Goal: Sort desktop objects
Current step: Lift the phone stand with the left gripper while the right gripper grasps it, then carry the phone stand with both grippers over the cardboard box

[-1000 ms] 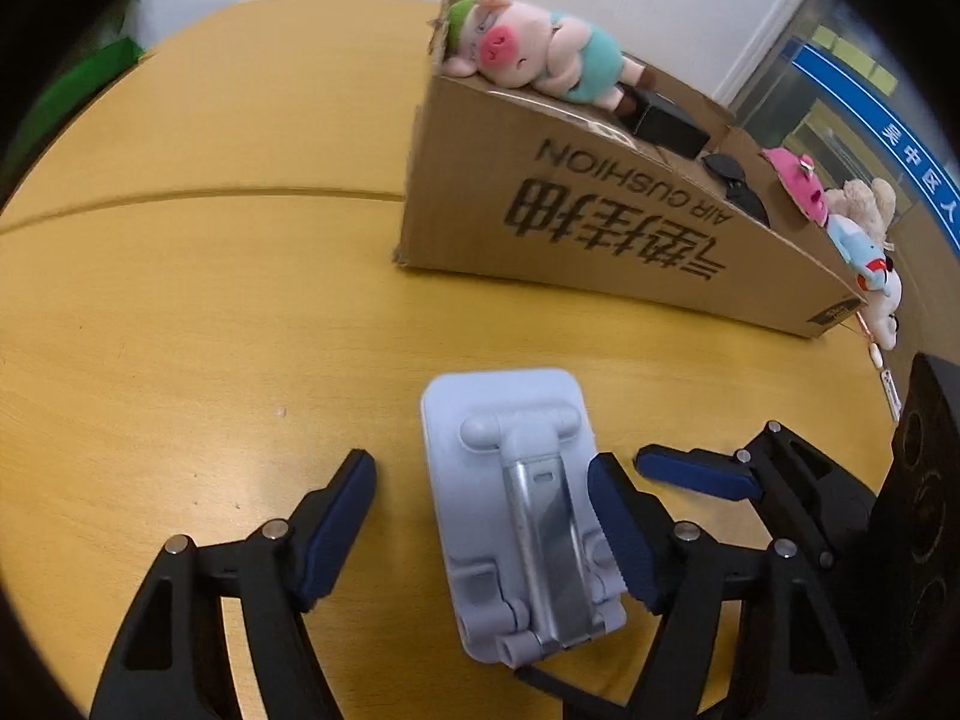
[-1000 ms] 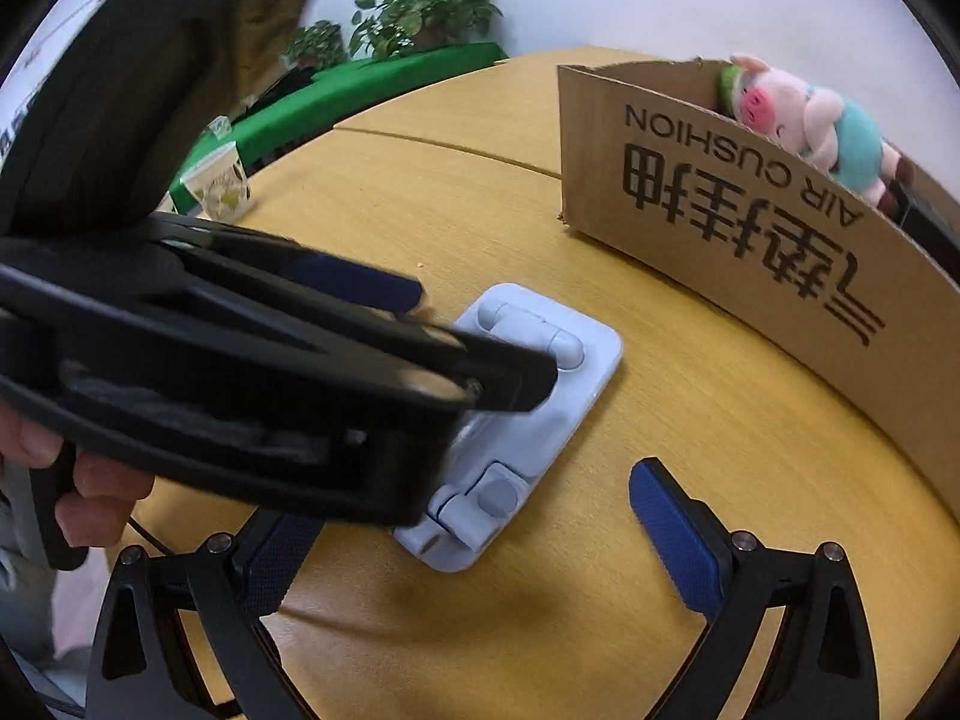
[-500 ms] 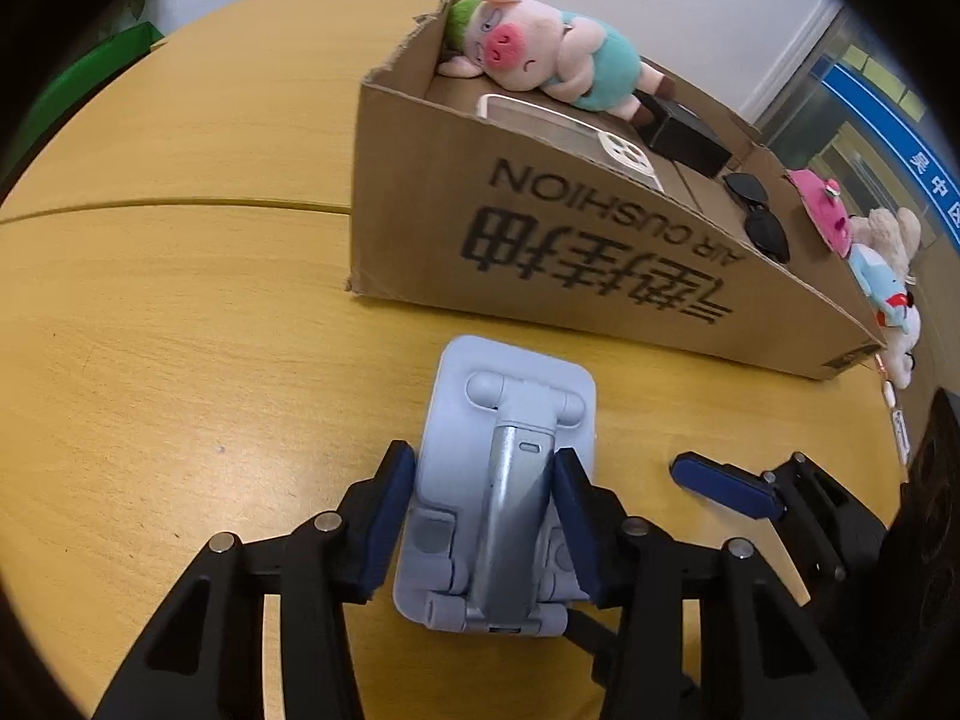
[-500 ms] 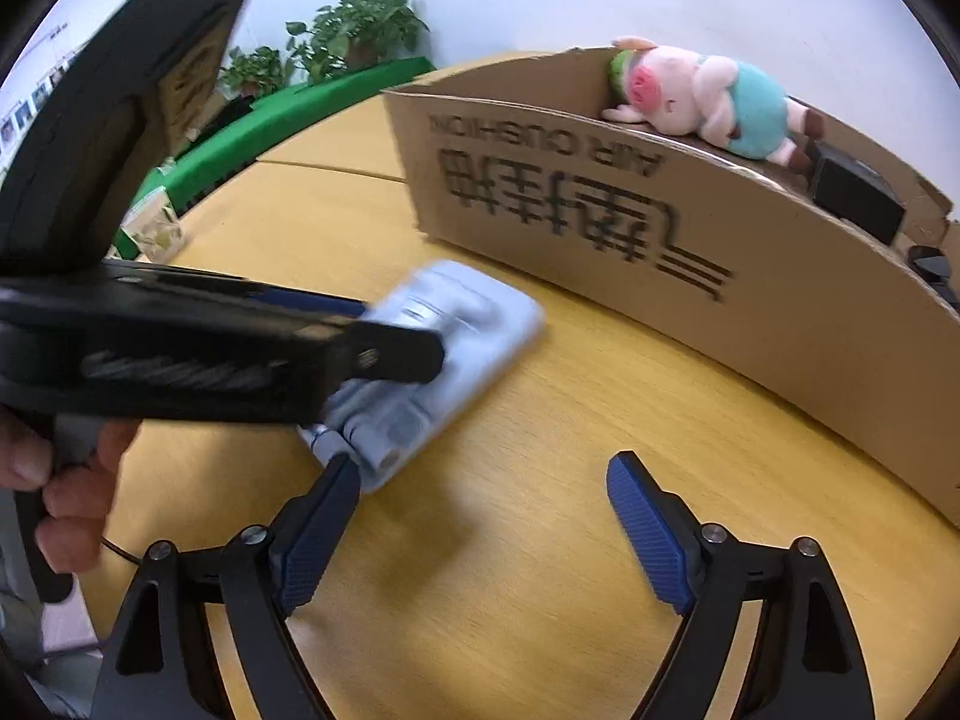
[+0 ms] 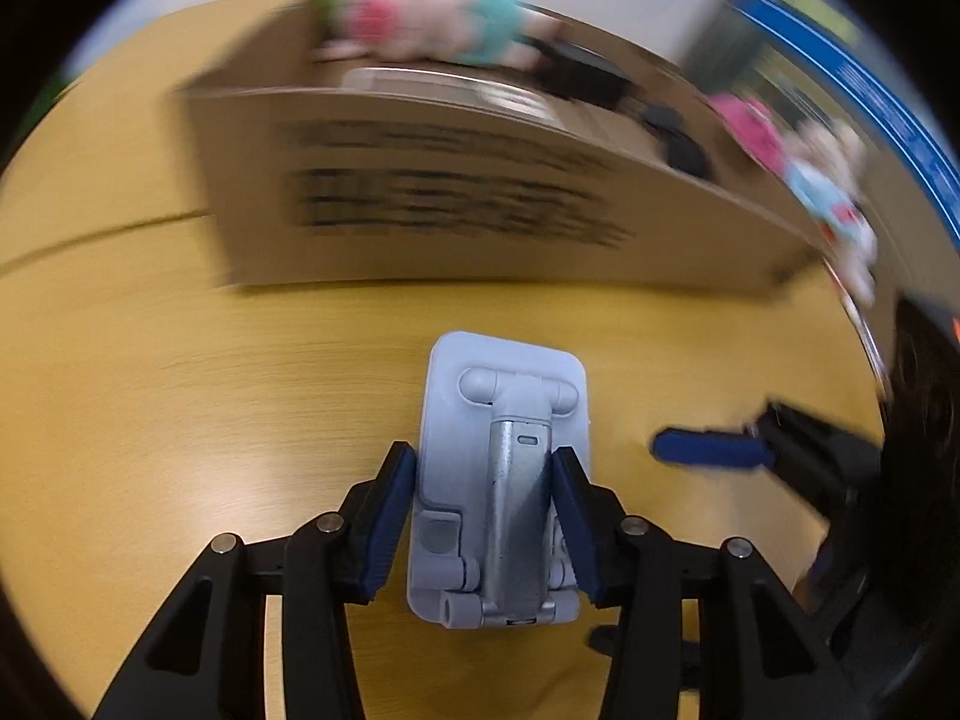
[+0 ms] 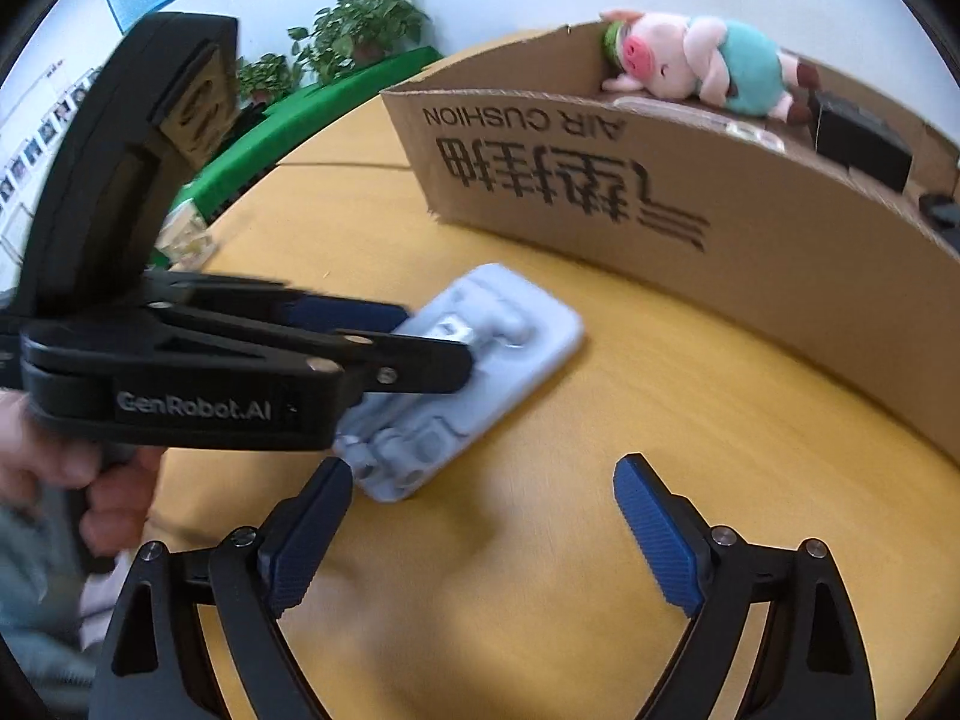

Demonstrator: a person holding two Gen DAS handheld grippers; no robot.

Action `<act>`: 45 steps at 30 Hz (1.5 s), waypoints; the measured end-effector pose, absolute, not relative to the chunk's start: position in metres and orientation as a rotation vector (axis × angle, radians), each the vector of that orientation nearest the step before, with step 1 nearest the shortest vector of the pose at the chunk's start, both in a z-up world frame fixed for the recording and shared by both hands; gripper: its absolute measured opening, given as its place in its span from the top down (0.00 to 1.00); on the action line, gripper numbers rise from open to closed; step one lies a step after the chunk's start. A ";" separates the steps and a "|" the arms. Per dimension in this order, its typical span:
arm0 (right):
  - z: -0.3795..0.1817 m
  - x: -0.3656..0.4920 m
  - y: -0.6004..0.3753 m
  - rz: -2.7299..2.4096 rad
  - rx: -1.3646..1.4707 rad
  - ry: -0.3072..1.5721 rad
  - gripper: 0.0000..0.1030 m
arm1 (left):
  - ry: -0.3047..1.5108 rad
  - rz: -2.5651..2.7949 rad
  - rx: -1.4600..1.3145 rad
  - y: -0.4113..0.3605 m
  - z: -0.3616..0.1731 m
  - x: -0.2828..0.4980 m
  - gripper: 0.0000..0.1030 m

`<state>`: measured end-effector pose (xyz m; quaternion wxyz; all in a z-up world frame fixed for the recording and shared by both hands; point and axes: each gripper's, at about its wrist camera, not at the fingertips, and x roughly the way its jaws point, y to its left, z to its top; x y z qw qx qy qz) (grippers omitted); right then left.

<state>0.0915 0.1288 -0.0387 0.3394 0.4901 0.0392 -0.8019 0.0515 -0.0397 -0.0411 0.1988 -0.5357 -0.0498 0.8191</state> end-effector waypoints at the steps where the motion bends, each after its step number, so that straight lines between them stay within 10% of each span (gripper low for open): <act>1: -0.037 0.095 0.136 -2.068 1.280 0.104 0.13 | -0.102 2.259 -1.482 -0.033 -0.041 0.053 0.56; 15: -0.009 0.134 0.225 -1.862 1.161 0.502 0.13 | 0.545 1.627 -1.167 0.060 -0.027 0.102 0.55; 19: -0.017 0.139 0.213 -1.799 1.114 0.499 0.13 | 0.467 1.761 -1.183 0.044 -0.006 0.108 0.29; 24: -0.031 0.132 0.205 -1.856 1.176 0.426 0.27 | 0.182 1.935 -1.462 0.019 -0.020 0.099 0.27; 37: -0.032 0.154 0.217 -1.981 1.194 0.215 0.52 | 0.045 1.962 -1.710 0.024 -0.039 0.106 0.33; 39: -0.033 0.150 0.220 -1.996 1.205 0.175 0.56 | 0.026 1.980 -1.711 0.022 -0.039 0.102 0.51; 45: -0.035 0.148 0.227 -2.054 1.205 0.076 0.58 | 0.030 2.029 -1.694 0.016 -0.036 0.098 0.60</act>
